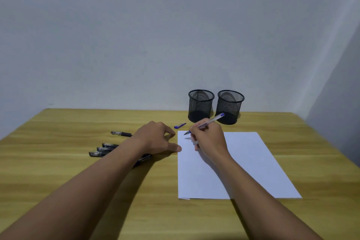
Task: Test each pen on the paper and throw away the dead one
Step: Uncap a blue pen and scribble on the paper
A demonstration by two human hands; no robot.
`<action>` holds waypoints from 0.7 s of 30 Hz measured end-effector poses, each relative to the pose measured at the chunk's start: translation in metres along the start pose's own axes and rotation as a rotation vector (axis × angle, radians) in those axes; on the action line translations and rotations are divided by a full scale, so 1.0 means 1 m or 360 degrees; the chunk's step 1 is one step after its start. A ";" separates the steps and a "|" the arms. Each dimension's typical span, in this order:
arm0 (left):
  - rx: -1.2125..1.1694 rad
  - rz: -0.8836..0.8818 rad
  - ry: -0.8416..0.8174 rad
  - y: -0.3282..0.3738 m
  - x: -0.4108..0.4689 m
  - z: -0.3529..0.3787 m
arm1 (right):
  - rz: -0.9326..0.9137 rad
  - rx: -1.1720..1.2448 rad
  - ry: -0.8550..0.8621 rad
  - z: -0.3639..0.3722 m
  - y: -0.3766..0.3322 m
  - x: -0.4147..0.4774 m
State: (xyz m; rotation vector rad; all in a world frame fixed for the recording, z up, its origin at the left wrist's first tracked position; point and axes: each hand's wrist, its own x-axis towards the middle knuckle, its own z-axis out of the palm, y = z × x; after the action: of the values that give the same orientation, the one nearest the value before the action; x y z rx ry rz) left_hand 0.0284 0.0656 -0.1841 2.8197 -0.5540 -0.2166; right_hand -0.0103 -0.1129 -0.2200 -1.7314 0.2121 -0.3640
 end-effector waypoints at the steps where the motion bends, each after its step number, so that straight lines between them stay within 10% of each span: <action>1: -0.0003 0.0001 0.0000 0.000 0.000 0.000 | -0.0014 -0.0046 -0.0015 0.001 0.000 0.003; 21: -0.0010 0.0007 0.0004 -0.002 0.008 0.002 | -0.0061 -0.0257 -0.0071 0.010 0.016 0.013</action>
State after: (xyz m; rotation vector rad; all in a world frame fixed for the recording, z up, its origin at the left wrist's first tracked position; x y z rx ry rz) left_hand 0.0362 0.0644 -0.1871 2.8121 -0.5581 -0.2135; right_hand 0.0061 -0.1115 -0.2359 -1.9031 0.1799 -0.3434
